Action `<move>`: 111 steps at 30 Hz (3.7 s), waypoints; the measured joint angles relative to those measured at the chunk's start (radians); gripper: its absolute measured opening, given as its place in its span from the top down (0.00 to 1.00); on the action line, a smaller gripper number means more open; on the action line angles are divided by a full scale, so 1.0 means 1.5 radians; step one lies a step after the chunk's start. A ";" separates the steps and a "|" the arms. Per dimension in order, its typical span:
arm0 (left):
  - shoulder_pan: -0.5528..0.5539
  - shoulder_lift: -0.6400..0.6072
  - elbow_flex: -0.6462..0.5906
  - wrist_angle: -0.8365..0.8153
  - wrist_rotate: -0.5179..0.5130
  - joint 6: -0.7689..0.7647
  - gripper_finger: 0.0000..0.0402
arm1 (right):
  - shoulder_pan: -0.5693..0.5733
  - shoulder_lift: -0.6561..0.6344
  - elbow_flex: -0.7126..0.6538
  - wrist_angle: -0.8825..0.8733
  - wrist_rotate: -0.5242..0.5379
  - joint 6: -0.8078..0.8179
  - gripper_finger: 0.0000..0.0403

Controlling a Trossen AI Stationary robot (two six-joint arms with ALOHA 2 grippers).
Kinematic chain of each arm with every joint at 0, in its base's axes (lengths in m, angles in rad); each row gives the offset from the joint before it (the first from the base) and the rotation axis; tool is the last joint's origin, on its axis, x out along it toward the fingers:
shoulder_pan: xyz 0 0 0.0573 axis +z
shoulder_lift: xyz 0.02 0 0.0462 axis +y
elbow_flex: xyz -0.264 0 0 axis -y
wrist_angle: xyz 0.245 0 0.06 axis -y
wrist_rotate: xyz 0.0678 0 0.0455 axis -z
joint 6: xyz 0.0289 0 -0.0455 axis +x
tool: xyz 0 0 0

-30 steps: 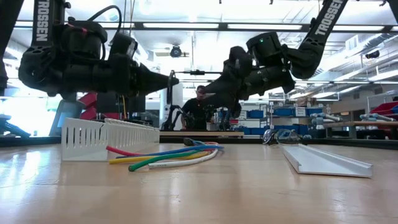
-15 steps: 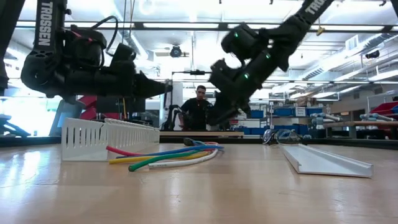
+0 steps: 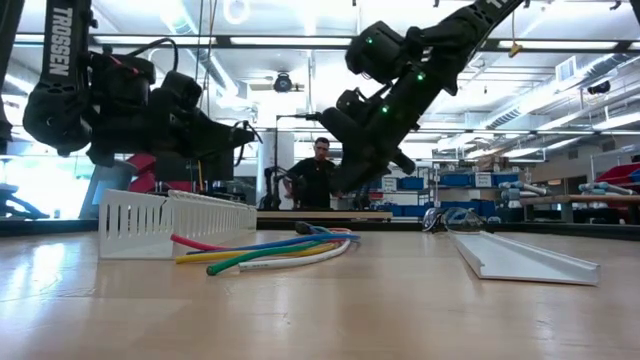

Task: Ziptie cables
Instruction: Wrap the zip tie into the cable wires

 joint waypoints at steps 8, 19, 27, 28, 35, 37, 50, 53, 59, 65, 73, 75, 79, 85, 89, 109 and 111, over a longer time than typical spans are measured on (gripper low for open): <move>0.000 0.000 0.000 -0.009 0.017 -0.010 1.00 | 0.016 0.009 -0.002 0.052 -0.003 -0.006 0.80; 0.000 0.000 0.000 -0.018 0.055 -0.027 1.00 | 0.040 0.098 -0.003 0.124 0.000 0.003 0.56; -0.001 0.000 0.000 -0.026 0.060 -0.027 1.00 | 0.021 0.107 -0.002 0.119 0.050 -0.014 0.40; -0.001 0.000 0.000 -0.026 0.060 -0.027 1.00 | 0.021 0.114 -0.002 0.119 0.050 -0.015 0.39; -0.001 0.000 0.000 -0.026 0.060 -0.026 1.00 | 0.036 0.188 0.003 0.116 0.088 -0.002 0.45; -0.001 0.000 0.000 -0.026 0.060 -0.026 1.00 | 0.039 0.189 0.004 0.106 0.091 0.000 0.54; -0.024 0.001 0.061 -0.145 0.060 -0.042 1.00 | 0.053 0.121 -0.005 0.067 0.077 -0.067 0.99; -0.028 0.001 0.074 -0.130 0.060 -0.037 1.00 | 0.060 0.072 -0.006 0.022 0.043 -0.082 0.99; -0.028 0.001 0.103 -0.144 0.063 -0.040 1.00 | 0.089 -0.034 -0.004 -0.153 0.047 -0.070 1.00; -0.028 0.001 0.131 -0.190 0.067 -0.040 1.00 | 0.132 -0.108 -0.004 -0.199 0.024 -0.068 1.00; -0.041 0.002 0.203 -0.272 0.067 -0.005 1.00 | 0.150 -0.093 -0.003 -0.161 0.002 -0.095 1.00; -0.042 0.002 0.220 -0.304 0.067 0.010 1.00 | 0.152 -0.087 -0.003 -0.151 0.000 -0.105 1.00; -0.042 0.002 0.247 -0.360 0.062 0.034 1.00 | 0.158 -0.085 -0.003 -0.121 -0.011 -0.120 1.00; -0.042 0.013 0.265 -0.376 0.048 0.062 1.00 | 0.164 -0.082 -0.003 -0.100 -0.010 -0.137 0.99; -0.053 0.049 0.291 -0.379 0.051 0.048 1.00 | 0.146 -0.066 -0.003 -0.063 -0.023 -0.154 0.99; -0.070 0.088 0.332 -0.395 0.035 -0.042 0.74 | 0.117 -0.022 -0.002 -0.006 -0.075 -0.178 1.00; -0.070 0.088 0.332 -0.395 0.035 -0.042 0.69 | 0.117 -0.022 -0.002 -0.005 -0.075 -0.178 1.00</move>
